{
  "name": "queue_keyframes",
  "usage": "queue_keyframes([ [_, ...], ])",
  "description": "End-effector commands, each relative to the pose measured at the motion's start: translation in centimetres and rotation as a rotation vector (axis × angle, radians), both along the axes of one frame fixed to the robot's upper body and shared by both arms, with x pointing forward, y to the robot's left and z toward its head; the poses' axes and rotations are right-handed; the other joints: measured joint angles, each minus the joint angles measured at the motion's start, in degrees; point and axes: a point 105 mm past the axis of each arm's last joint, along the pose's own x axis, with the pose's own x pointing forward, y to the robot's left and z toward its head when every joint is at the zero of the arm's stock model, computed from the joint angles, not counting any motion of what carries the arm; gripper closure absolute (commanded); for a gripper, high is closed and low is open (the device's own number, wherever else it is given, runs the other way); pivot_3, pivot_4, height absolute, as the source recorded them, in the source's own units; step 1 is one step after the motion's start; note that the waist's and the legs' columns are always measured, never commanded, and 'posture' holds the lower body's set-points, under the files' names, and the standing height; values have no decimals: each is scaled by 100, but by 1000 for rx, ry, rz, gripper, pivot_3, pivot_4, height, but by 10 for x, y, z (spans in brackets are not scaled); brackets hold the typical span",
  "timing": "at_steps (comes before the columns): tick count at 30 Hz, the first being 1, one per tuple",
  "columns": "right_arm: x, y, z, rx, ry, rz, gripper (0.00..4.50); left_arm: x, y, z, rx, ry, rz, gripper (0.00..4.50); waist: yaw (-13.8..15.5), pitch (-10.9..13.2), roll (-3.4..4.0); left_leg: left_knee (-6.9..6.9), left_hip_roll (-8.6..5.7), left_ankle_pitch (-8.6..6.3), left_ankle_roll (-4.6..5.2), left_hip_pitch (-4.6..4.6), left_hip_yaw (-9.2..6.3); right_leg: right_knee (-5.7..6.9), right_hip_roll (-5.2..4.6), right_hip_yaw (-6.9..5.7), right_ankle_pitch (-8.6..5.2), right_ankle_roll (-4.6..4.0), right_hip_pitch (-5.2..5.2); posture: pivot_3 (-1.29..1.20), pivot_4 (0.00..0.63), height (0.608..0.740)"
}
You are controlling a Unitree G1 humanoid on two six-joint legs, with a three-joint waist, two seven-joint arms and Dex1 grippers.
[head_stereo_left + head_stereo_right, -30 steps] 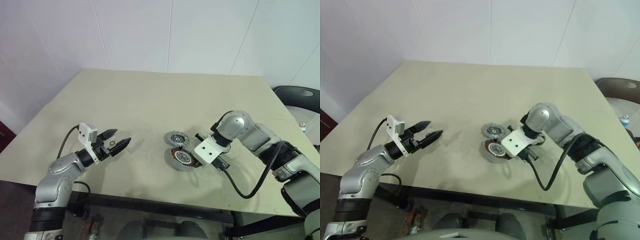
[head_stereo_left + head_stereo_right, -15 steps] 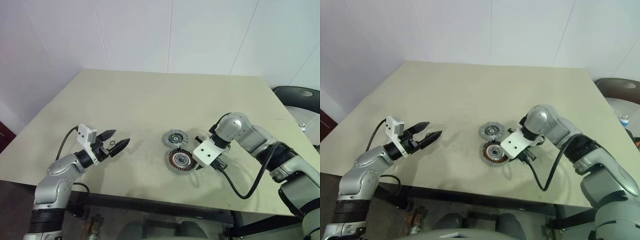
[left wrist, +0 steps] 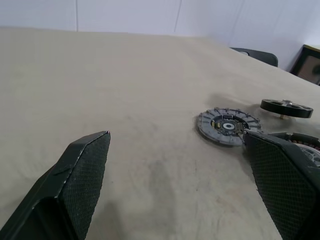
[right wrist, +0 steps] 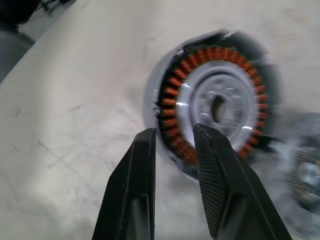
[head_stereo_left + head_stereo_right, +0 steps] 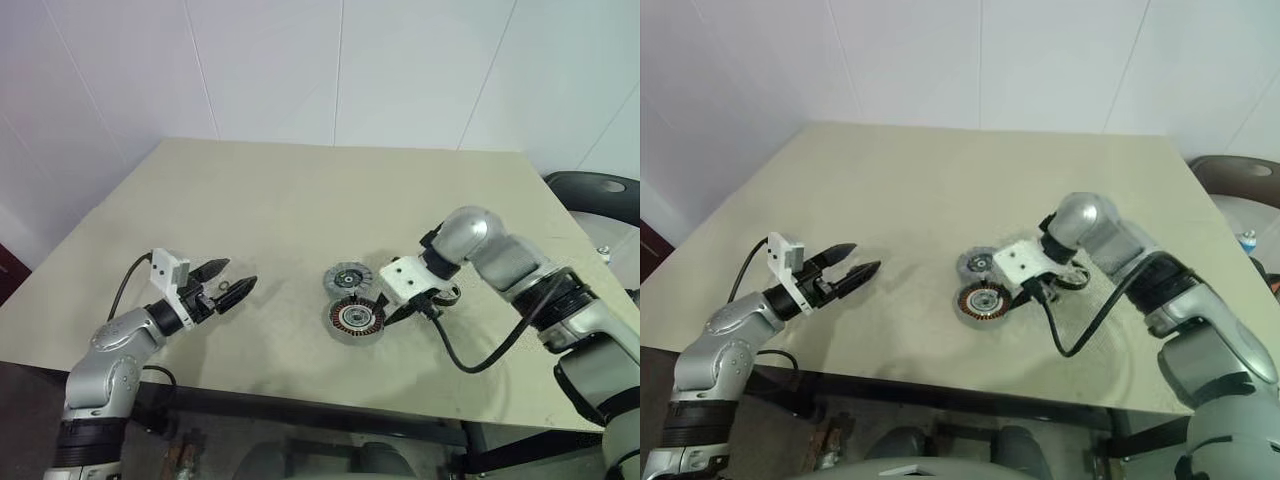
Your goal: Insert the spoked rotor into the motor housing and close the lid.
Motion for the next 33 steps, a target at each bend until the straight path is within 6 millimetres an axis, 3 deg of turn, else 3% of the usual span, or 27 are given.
queue_keyframes([
  [1, -6, 10, 29, 99, 9, 16, 3257, -4, 6, 14, 7, -47, -2, 0, 4, 0, 0, -2, 0, 0, 0, -1, 0, -1, -1, 0, 0, 0, -2, 0, 0, 740],
  [9, -2, 15, 30, 111, 11, 10, 3257, -5, 16, 18, 26, -51, 21, 0, 9, 0, 0, -1, 0, -1, 1, -2, 0, -4, -4, 0, -3, -5, 1, 0, 0, 740],
  [14, 23, 51, 53, 381, -105, -66, 3257, -12, 25, 27, 46, -68, 47, 0, -61, 0, -1, -6, 2, -1, 0, -2, 1, 0, -2, 0, 0, 0, -4, 0, 0, 740],
  [19, 25, 80, 67, 674, -77, -175, 3257, -46, 29, 28, 36, -12, 11, 0, -101, -3, -5, -29, 0, -1, -1, -7, 3, -5, -5, 1, 1, 2, -16, 0, 0, 740],
  [23, 27, 92, 54, 769, -52, -289, 3257, -68, 41, 18, 104, 18, 94, 0, -118, -3, -5, -60, -4, 0, -2, -3, 3, -23, -11, 1, 1, 1, -16, 0, 0, 740],
  [29, 27, 104, 46, 825, -38, -366, 3257, -55, 85, 12, 286, -66, 399, 0, -125, 0, 2, -59, -4, 7, -13, 6, 3, -18, -9, 1, 0, -1, -12, 0, 0, 740],
  [33, 29, 110, 46, 839, -42, -386, 3257, -45, 88, 6, 332, -108, 451, 0, -128, -3, -2, -60, -5, 7, -14, 8, 3, -15, -6, 0, 1, 1, -11, 0, 0, 740],
])
